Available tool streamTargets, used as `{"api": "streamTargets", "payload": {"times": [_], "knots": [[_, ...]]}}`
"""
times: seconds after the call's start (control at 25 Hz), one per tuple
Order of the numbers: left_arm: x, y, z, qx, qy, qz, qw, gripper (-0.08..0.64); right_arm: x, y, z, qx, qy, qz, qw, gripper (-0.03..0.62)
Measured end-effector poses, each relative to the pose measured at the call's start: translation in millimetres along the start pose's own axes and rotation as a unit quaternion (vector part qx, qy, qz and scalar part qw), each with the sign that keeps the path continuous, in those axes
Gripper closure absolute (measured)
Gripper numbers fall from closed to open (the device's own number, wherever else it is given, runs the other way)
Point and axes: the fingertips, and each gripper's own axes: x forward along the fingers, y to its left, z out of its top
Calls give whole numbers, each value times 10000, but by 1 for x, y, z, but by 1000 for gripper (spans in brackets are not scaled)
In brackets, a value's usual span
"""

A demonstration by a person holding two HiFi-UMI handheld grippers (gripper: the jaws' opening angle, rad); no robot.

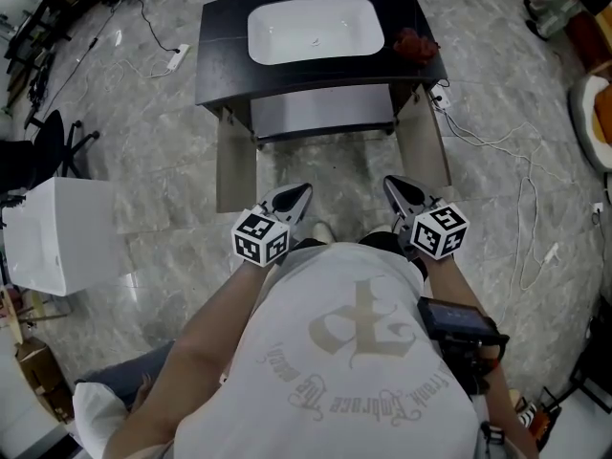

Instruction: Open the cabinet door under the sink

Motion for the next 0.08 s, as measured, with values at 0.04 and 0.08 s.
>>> {"api": "streamTargets", "payload": {"times": [0.04,0.08], "knots": [[-1,0,-1,-5,-4,-2,10000,551,0,1,0,1,-9,-7,10000,578],[-3,1,-1,-10,-8,-4,10000,551,1,2,0,2,-19,-14,10000,578]]}}
